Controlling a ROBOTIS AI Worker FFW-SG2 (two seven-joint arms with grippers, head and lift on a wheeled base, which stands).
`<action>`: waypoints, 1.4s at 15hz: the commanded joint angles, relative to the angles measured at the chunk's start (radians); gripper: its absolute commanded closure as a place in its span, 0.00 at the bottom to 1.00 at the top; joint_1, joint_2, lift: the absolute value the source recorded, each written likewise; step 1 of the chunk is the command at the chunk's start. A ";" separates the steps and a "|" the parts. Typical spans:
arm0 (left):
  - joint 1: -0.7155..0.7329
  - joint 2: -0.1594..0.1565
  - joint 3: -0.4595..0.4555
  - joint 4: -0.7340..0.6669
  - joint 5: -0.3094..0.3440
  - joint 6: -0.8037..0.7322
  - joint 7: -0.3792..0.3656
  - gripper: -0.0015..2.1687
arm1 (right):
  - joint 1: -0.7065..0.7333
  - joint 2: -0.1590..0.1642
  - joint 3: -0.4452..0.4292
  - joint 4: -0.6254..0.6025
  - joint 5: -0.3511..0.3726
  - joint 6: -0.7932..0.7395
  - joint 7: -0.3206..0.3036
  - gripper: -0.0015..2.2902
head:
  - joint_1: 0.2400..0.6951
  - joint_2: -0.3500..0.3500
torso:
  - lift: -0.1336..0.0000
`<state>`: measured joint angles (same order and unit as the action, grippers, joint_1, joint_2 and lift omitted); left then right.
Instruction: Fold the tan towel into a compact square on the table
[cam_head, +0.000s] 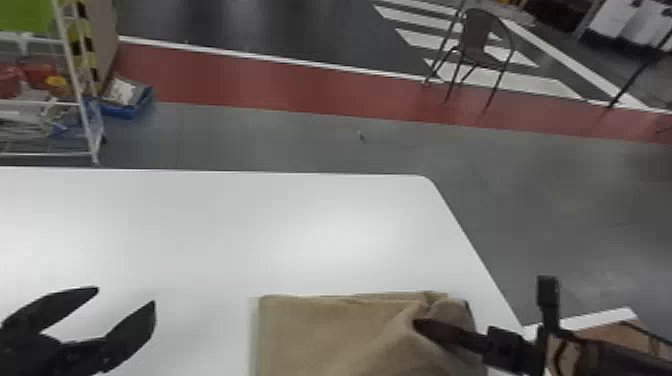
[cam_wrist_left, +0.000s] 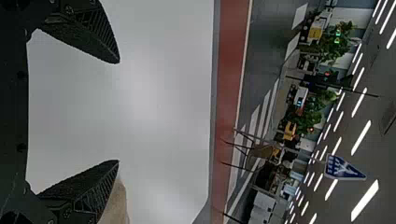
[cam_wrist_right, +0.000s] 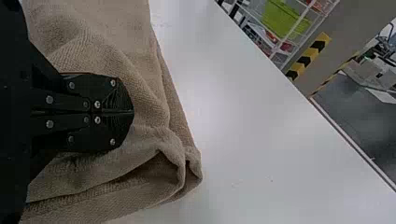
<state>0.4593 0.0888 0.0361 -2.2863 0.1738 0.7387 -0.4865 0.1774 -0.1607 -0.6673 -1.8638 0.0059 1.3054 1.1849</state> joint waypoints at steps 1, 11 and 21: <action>0.004 0.000 0.005 -0.001 0.006 0.000 -0.003 0.06 | -0.003 0.029 0.026 -0.034 0.000 0.047 -0.007 0.90 | 1.00 0.00 | 0.08; 0.033 0.002 0.024 -0.005 0.015 -0.018 -0.020 0.06 | -0.009 0.162 0.166 -0.146 0.003 0.167 -0.060 0.90 | 1.00 0.23 | 0.08; 0.044 0.002 0.018 0.004 0.032 -0.037 -0.064 0.06 | 0.102 0.161 0.032 -0.396 -0.014 0.267 0.001 0.47 | 1.00 0.16 | 0.08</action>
<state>0.5130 0.0905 0.0605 -2.2998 0.2096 0.7049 -0.5491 0.2430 0.0000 -0.6267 -2.2153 -0.0116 1.5693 1.1872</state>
